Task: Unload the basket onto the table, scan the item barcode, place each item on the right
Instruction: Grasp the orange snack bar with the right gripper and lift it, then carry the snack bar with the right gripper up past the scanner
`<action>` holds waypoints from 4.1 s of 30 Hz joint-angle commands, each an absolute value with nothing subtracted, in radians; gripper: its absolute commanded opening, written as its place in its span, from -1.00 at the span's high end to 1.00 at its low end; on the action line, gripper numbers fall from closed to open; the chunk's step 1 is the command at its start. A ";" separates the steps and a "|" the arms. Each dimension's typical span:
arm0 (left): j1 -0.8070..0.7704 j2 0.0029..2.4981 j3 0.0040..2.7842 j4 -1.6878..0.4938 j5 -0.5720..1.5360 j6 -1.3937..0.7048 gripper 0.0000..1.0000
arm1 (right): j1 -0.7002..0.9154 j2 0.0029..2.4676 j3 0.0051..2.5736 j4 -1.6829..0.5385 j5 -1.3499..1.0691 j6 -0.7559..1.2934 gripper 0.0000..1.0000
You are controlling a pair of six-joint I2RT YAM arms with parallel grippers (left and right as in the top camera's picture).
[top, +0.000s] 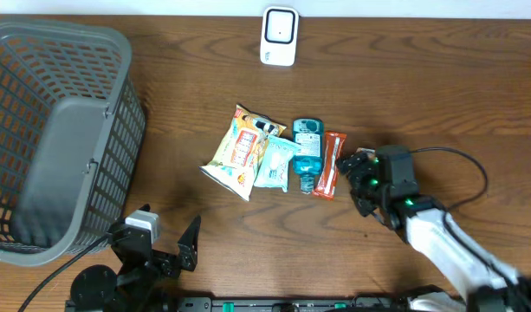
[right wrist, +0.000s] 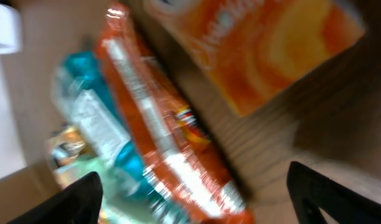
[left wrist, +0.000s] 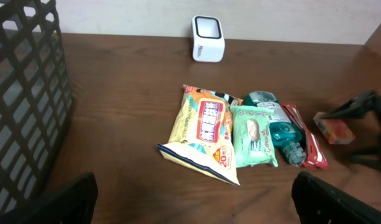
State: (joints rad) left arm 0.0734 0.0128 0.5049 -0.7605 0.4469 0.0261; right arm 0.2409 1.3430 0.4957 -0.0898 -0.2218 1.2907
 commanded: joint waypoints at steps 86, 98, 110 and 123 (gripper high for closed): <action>0.078 0.004 0.508 -0.759 0.460 0.024 -0.96 | 0.366 0.896 0.722 -0.259 -0.710 0.006 0.98; 0.078 0.004 0.508 -0.759 0.460 0.024 -0.96 | 0.406 1.219 0.723 0.027 -0.186 -0.002 0.98; 0.078 0.004 0.508 -0.759 0.460 0.024 -0.96 | 0.411 1.555 0.783 0.488 0.264 -0.231 0.98; 0.078 0.004 0.508 -0.759 0.460 0.024 -0.96 | 0.414 2.017 1.255 0.472 0.349 -0.449 0.98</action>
